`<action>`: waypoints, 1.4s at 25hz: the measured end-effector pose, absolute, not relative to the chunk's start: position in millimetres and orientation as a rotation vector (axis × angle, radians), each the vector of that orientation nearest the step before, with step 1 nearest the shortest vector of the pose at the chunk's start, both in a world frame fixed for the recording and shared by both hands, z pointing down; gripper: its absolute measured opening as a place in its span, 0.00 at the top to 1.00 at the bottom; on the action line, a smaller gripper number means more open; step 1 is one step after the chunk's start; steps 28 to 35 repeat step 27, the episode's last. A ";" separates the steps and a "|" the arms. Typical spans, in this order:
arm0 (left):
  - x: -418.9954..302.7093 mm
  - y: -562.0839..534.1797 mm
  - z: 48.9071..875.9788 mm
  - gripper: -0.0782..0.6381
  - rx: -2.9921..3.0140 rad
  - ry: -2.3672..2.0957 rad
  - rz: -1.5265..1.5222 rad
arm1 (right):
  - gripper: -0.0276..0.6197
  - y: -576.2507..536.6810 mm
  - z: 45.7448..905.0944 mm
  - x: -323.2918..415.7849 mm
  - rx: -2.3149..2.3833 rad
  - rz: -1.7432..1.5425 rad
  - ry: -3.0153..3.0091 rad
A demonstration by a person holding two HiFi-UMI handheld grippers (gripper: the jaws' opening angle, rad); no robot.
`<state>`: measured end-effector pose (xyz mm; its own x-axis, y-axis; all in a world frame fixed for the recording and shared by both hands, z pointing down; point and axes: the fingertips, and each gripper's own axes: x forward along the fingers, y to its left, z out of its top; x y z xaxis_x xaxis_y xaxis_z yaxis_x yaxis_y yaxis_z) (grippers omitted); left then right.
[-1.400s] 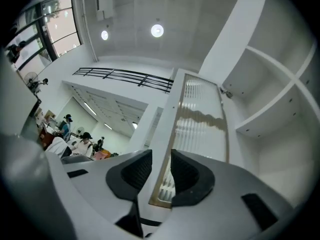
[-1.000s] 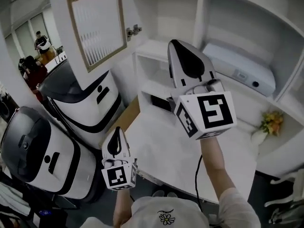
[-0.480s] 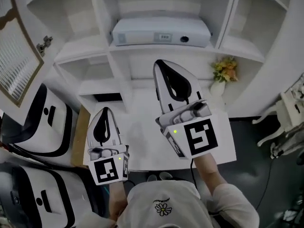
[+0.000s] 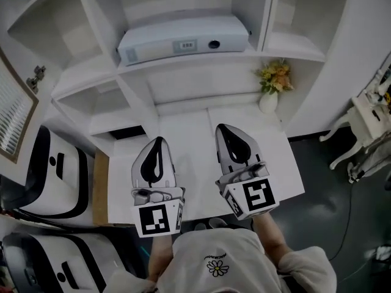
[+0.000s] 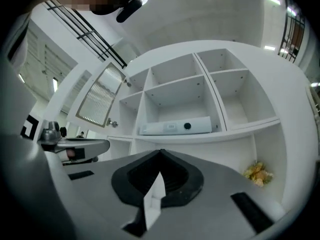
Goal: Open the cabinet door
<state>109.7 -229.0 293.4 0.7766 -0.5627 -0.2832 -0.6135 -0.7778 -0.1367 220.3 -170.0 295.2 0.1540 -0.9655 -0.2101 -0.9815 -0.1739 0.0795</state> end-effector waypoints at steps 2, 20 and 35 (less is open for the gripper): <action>115.9 -227.4 295.0 0.88 -2.757 0.908 0.339 | 0.96 -168.9 305.3 225.0 -2.350 0.298 1.966; 128.3 -227.5 295.3 0.88 -2.777 0.894 0.349 | 0.96 -156.2 317.9 245.3 -2.407 0.230 1.899; 130.0 -225.6 298.1 0.88 -2.786 0.886 0.344 | 0.96 -153.8 324.8 245.1 -2.420 0.211 1.905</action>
